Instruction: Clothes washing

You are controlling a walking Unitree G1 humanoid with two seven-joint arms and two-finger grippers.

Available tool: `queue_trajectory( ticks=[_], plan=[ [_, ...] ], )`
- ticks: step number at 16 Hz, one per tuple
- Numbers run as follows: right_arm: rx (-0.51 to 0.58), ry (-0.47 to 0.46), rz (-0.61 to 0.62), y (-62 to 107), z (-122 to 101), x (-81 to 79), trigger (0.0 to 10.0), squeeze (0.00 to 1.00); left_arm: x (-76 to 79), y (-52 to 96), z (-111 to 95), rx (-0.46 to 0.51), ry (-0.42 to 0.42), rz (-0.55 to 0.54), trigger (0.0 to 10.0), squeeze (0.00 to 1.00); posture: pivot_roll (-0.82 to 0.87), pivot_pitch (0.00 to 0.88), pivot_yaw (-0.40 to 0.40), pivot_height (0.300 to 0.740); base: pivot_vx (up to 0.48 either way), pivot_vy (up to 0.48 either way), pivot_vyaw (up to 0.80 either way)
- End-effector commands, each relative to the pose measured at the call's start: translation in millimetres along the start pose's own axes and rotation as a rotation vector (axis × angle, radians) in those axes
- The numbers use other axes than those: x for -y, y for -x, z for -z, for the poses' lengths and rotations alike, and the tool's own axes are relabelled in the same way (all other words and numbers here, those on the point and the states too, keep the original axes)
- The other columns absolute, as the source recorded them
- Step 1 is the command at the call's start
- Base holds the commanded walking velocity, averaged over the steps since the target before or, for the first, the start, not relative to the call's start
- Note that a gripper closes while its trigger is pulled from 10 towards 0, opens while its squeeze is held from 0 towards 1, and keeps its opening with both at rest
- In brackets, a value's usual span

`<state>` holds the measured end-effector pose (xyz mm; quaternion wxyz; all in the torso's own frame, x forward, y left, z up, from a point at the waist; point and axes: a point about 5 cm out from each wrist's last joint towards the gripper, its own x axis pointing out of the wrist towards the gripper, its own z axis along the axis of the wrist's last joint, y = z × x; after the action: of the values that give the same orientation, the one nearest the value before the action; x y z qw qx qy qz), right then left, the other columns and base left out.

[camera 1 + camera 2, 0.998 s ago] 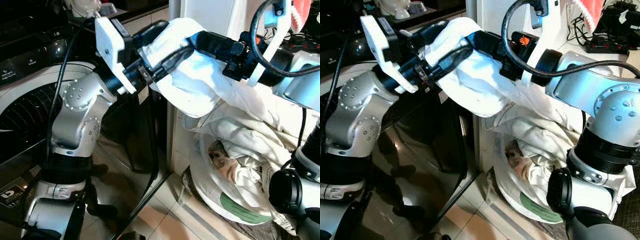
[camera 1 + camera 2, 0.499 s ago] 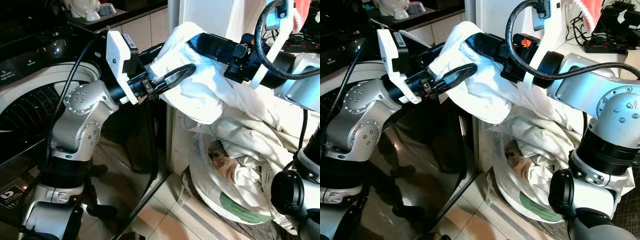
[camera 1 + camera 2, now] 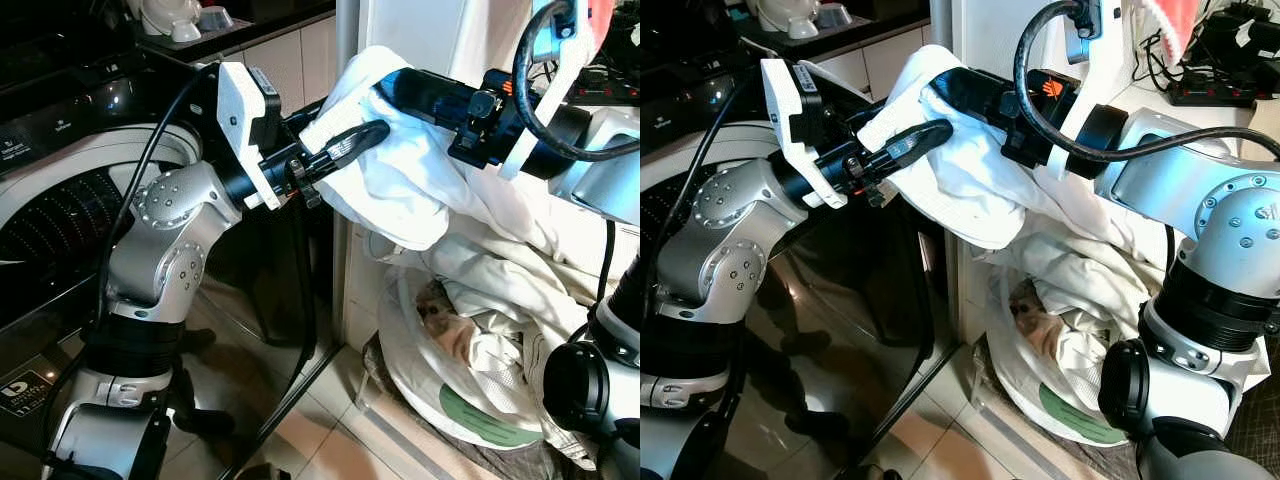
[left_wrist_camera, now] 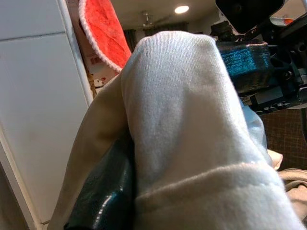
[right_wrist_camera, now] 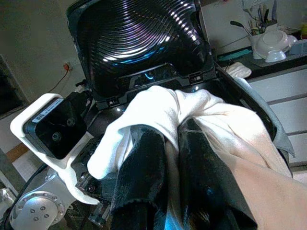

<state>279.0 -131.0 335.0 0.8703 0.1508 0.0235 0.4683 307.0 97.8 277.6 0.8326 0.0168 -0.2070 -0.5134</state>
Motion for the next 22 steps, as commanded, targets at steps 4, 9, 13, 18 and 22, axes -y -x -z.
queue_trajectory(
  ticks=[4, 9, 13, 18, 22],
  plan=[
    [0.03, 0.031, -0.036, 1.3, -4, -7.9, 0.0, 0.0, 1.1, -0.2, -3, 0.002, -0.002, -0.001, 0.0, 0.0, -0.1, 0.0, 0.066, 0.74, 0.0, 0.0, 0.0],
    [0.03, 0.031, -0.034, 1.2, -5, -7.3, 0.0, 0.0, -0.8, -1.5, -5, 0.005, -0.004, -0.027, 0.0, 0.0, -0.1, 0.0, 0.062, 0.74, 0.0, 0.0, 0.0],
    [0.027, 0.033, -0.033, 0.9, -5, -7.0, 0.0, 0.0, -0.7, -0.6, -4, 0.002, -0.004, -0.03, 0.0, 0.0, -0.1, 0.0, 0.064, 0.74, 0.0, 0.0, 0.0],
    [0.051, 0.068, -0.072, 1.1, -8, -11.3, 10.0, 1.0, -8.7, 1.8, -6, 0.006, -0.045, -0.078, 0.0, 0.0, -0.1, 0.0, 0.066, 0.74, 0.0, 0.0, 0.0],
    [0.094, 0.115, 0.021, 5.3, -14, -6.0, 10.0, 0.0, -45.8, 15.6, -19, -0.044, -0.217, -0.305, 0.0, 0.0, -0.1, 0.0, 0.068, 0.74, 0.0, 0.0, 0.0]
  ],
)
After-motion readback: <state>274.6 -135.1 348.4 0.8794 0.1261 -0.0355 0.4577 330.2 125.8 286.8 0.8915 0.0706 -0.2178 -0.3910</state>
